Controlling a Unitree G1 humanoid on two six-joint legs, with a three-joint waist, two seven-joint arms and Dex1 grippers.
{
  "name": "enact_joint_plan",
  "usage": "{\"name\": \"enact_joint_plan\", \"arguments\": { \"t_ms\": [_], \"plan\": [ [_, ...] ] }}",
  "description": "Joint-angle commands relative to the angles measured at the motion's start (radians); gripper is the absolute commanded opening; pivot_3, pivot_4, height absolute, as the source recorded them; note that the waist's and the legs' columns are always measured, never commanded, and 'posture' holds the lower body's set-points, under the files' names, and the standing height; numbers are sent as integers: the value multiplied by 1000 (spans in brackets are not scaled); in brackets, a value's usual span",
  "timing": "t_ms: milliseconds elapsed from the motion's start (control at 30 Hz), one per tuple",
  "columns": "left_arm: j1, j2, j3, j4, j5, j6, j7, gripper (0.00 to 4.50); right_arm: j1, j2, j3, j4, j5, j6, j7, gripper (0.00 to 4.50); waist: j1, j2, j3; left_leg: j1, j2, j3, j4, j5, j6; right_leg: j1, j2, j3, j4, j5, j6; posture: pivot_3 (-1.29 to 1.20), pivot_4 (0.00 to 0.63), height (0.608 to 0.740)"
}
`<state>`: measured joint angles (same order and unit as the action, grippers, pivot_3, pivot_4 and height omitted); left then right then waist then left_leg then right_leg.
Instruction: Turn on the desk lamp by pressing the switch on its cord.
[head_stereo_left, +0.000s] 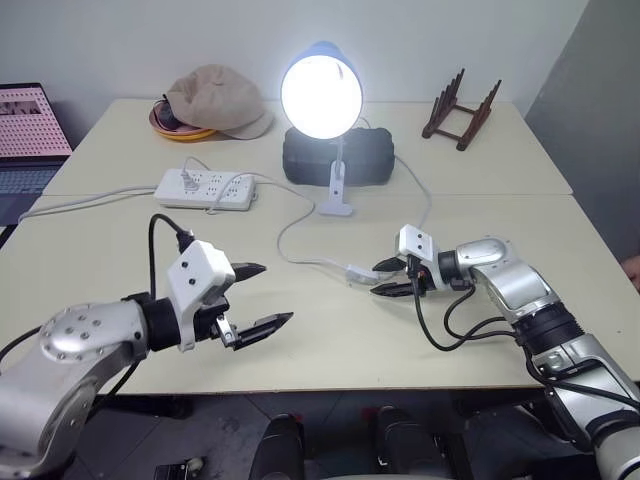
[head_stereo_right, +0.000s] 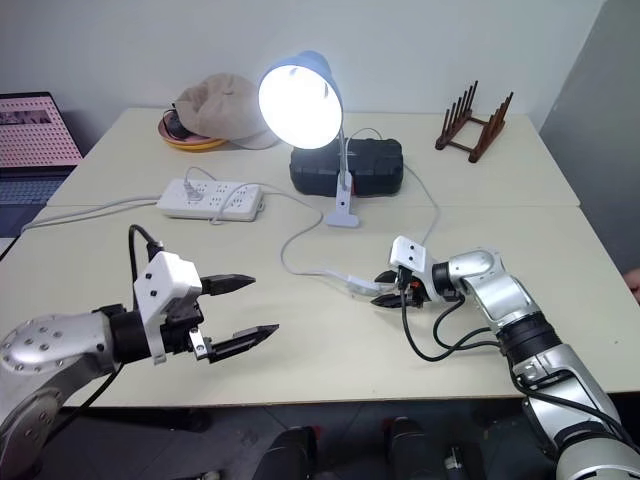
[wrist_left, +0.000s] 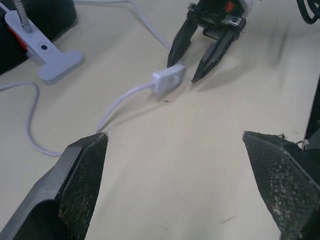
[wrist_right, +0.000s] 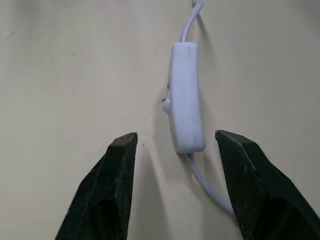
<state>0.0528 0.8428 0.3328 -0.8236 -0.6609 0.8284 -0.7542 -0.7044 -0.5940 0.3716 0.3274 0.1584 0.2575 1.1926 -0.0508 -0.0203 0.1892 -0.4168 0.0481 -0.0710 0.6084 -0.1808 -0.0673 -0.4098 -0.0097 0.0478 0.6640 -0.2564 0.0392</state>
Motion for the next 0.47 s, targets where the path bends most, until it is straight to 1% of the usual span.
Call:
{"name": "enact_joint_plan", "arguments": {
  "t_ms": [33,67,133,167,233,300,367,467],
  "plan": [
    [50,-4,87,-81,-49,33,47,4500,-68,-82,-60,-24,25,33,113,3754,0,0,0,0,0,0,0,0,0,0,0,0,0,0,0,0,150,740],
    [60,-5,96,-99,-60,44,62,4500,-73,-105,-67,-27,32,44,139,3888,0,0,0,0,0,0,0,0,0,0,0,0,0,0,0,0,150,740],
    [70,-4,123,-105,-73,49,79,4500,-93,-147,-71,-19,45,72,214,4405,0,0,0,1,0,0,0,0,0,0,0,0,0,0,0,0,150,740],
    [68,1,128,-106,-75,56,93,4500,-113,-158,-79,14,45,69,234,4485,1,0,0,1,0,0,0,0,0,1,0,0,0,0,0,0,150,740],
    [55,13,122,-102,-66,67,120,4500,-156,-163,-90,100,33,40,258,4485,0,0,0,1,0,0,0,0,0,1,0,0,0,0,-1,0,150,740],
    [8,22,92,-85,-72,96,156,4500,-201,-187,-70,169,54,124,355,4485,-2,0,0,1,0,0,0,0,0,1,0,0,0,0,-1,0,150,740],
    [-49,43,70,-56,-77,100,158,4500,-246,-207,-36,237,72,153,416,4485,-3,0,1,1,0,0,1,0,0,1,0,0,0,0,-1,0,150,740],
    [-118,56,55,-27,-100,122,167,4500,-300,-210,10,304,104,139,422,4485,-3,0,1,1,-1,0,1,0,0,1,0,0,0,0,-1,0,150,740]
  ]
}}
